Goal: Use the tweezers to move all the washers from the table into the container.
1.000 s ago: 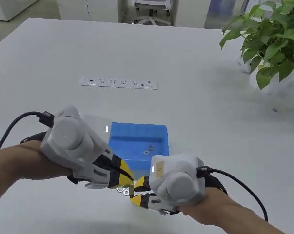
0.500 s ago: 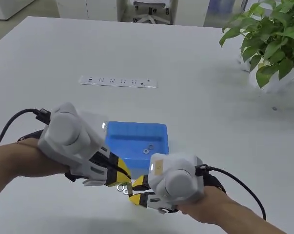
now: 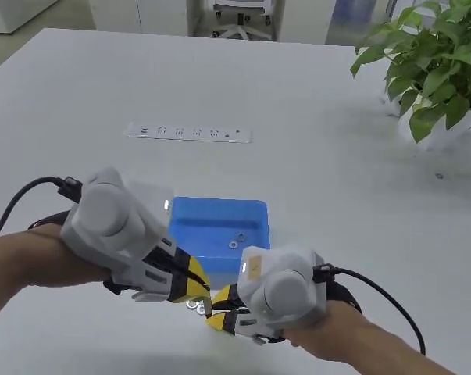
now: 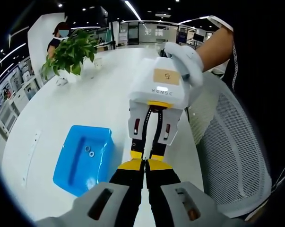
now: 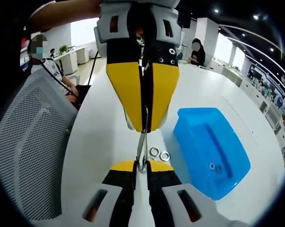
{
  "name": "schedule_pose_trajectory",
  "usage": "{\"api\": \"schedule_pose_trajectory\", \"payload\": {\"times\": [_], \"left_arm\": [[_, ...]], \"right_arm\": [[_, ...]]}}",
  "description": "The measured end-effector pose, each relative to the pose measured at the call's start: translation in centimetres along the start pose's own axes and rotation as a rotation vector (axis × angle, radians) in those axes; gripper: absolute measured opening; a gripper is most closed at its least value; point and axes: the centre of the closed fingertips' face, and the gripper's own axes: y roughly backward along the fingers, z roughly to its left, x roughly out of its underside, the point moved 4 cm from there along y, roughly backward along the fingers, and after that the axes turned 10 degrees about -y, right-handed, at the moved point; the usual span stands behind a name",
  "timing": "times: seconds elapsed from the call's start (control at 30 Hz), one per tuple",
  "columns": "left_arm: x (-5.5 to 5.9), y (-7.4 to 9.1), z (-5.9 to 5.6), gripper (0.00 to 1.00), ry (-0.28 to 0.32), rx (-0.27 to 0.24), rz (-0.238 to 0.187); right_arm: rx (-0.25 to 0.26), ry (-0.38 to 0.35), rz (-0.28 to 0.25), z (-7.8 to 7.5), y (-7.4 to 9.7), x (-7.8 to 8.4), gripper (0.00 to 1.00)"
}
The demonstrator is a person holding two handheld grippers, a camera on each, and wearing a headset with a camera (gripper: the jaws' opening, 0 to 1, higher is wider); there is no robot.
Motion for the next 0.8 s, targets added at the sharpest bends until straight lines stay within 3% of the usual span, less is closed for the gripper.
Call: {"api": "schedule_pose_trajectory", "payload": {"times": [0.37,0.8], "left_arm": [[0.1,0.0,0.0,0.05,-0.014,0.003,0.017],[-0.9,1.0,0.3,0.05,-0.011,0.001,0.004]], "right_arm": [[-0.003,-0.001,-0.001,0.2,0.1,-0.1,0.09],[-0.002,0.024,0.006,0.2,1.1,-0.9,0.09]]}}
